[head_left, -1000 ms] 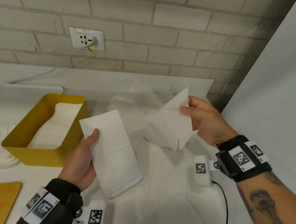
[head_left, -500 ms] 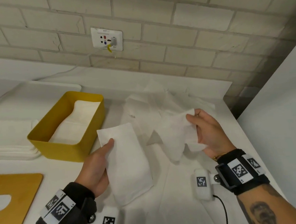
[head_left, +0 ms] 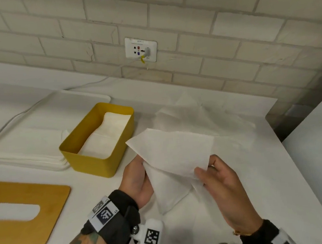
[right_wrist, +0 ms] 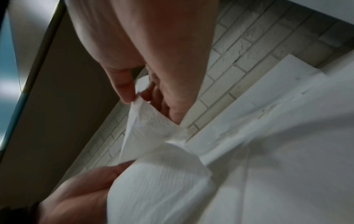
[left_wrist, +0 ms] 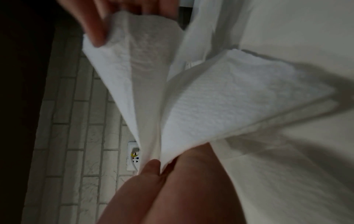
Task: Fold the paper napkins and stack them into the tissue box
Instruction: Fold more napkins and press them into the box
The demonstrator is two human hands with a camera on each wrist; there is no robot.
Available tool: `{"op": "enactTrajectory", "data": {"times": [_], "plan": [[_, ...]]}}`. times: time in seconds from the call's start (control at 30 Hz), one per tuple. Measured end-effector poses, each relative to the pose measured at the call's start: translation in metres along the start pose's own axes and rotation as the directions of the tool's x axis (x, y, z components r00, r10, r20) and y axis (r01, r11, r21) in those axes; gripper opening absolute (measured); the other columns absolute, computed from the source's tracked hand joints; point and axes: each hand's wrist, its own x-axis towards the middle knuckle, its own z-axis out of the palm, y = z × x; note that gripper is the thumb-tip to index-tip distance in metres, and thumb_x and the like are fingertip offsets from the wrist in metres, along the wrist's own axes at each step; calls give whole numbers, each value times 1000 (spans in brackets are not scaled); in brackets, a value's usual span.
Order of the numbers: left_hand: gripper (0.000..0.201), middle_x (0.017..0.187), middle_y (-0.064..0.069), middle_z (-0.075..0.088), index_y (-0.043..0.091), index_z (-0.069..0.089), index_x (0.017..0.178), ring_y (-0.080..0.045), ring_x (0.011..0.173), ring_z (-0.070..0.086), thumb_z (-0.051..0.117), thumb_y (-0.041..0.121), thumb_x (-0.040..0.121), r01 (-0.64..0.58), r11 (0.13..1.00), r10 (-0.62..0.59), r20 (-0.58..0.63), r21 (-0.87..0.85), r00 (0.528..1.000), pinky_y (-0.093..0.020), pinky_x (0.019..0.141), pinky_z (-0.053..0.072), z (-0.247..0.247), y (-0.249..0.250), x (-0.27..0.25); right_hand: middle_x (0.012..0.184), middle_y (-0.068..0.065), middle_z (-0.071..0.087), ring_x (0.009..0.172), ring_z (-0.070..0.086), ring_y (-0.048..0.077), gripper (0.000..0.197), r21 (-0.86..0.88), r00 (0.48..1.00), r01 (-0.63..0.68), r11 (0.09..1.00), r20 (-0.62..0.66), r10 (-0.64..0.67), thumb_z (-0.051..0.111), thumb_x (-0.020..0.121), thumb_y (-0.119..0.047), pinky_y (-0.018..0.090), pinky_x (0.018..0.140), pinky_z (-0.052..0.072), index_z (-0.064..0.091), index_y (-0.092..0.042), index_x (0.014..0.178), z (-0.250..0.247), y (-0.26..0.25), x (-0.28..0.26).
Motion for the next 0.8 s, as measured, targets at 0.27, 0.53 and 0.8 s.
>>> {"op": "enactTrajectory", "data": {"times": [0.27, 0.53, 0.8], "plan": [[36, 128, -20, 69, 7, 65, 128, -35, 116, 67, 41, 23, 107, 23, 1000, -23, 41, -1, 999, -46, 96, 52, -4, -8, 0, 133, -8, 49, 128, 48, 11, 59, -658, 840, 295, 693, -166, -516, 79, 79, -37, 27, 105, 39, 48, -24, 128, 3, 7, -1], [32, 100, -18, 74, -3, 67, 117, -27, 86, 74, 43, 11, 102, 69, 994, -76, 83, 81, 994, -34, 73, 62, 7, -13, 0, 97, -11, 69, 88, 63, 15, 42, -911, 879, 320, 262, 182, -442, 52, 81, -55, 30, 69, 49, 68, -25, 105, 55, 5, 19], [35, 127, -19, 70, 5, 61, 133, -31, 112, 70, 48, 22, 105, 30, 999, -35, 134, 41, 990, -46, 104, 51, 3, -6, -7, 70, -10, 58, 67, 55, 14, 20, -807, 876, 323, 494, 57, -479, 58, 96, -20, 28, 62, 49, 55, -16, 77, 44, 4, 25]]}}
